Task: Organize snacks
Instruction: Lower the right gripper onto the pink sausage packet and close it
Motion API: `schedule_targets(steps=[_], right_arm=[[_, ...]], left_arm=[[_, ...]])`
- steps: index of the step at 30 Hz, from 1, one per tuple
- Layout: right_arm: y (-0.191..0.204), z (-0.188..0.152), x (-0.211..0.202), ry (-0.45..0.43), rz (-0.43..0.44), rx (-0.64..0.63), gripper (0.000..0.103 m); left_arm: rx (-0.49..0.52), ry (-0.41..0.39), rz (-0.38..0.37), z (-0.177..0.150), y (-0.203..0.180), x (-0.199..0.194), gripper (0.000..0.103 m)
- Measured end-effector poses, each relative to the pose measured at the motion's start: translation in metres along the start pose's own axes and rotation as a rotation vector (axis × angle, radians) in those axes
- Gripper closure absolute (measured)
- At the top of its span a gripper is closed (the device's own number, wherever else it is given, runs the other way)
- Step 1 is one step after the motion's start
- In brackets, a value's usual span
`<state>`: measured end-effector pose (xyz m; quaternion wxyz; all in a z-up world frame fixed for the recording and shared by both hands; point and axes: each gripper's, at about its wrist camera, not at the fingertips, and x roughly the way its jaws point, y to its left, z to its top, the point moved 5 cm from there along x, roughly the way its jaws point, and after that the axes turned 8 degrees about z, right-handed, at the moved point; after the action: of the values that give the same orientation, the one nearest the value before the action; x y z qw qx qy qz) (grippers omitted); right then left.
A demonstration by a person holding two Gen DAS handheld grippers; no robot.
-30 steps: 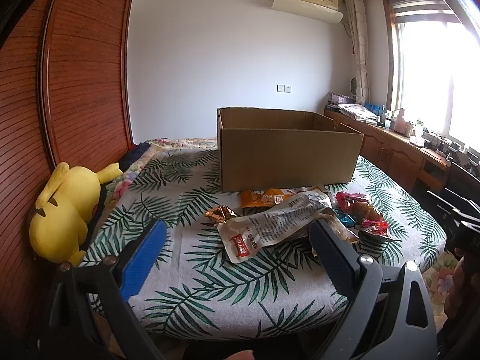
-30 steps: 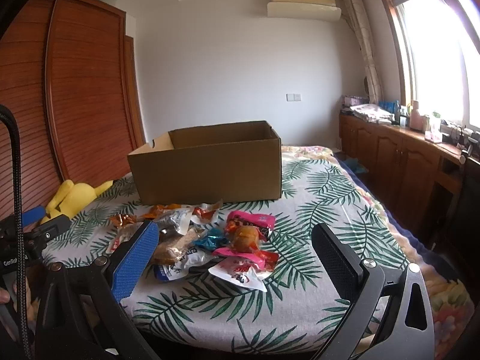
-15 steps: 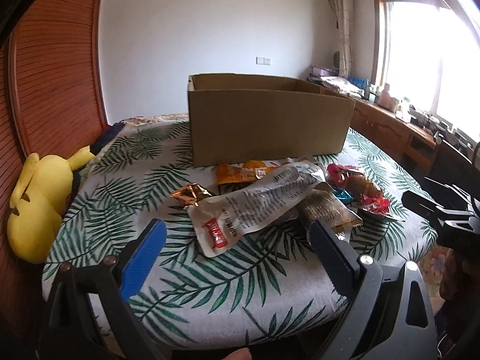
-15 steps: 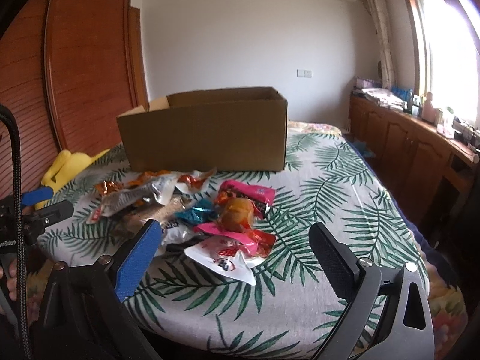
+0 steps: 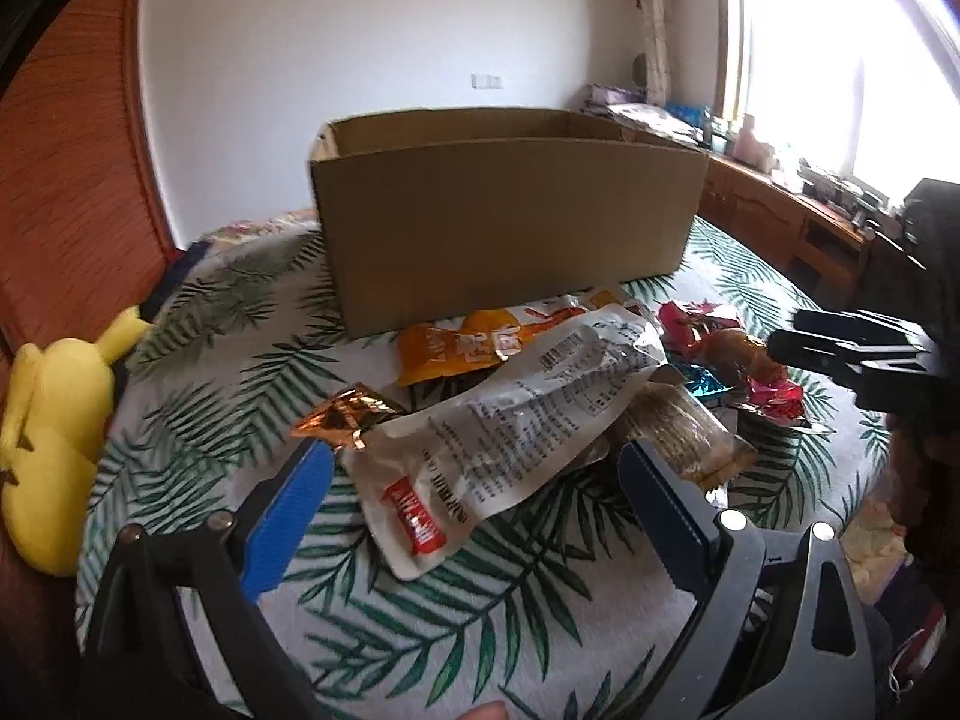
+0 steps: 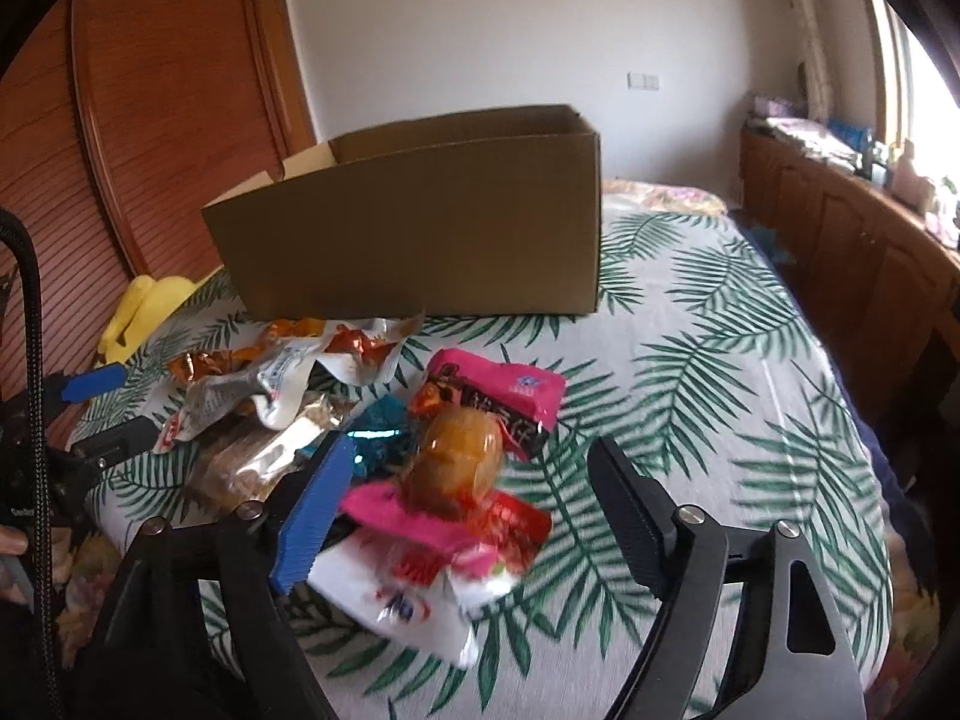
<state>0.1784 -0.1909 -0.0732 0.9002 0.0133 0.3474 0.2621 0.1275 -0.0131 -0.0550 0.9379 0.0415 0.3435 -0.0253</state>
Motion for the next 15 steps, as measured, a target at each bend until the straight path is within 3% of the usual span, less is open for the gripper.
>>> schedule_targets(steps=[6,15], right_arm=[[-0.008,0.004,0.025,0.089,0.045,0.028,0.023],[-0.019,0.006,0.046,0.166,0.096,0.067,0.023]], left_arm=[[0.038,0.063,-0.057,0.012,-0.002,0.022,0.006],[0.189,0.130,-0.097,0.031,-0.026,0.049,0.006]])
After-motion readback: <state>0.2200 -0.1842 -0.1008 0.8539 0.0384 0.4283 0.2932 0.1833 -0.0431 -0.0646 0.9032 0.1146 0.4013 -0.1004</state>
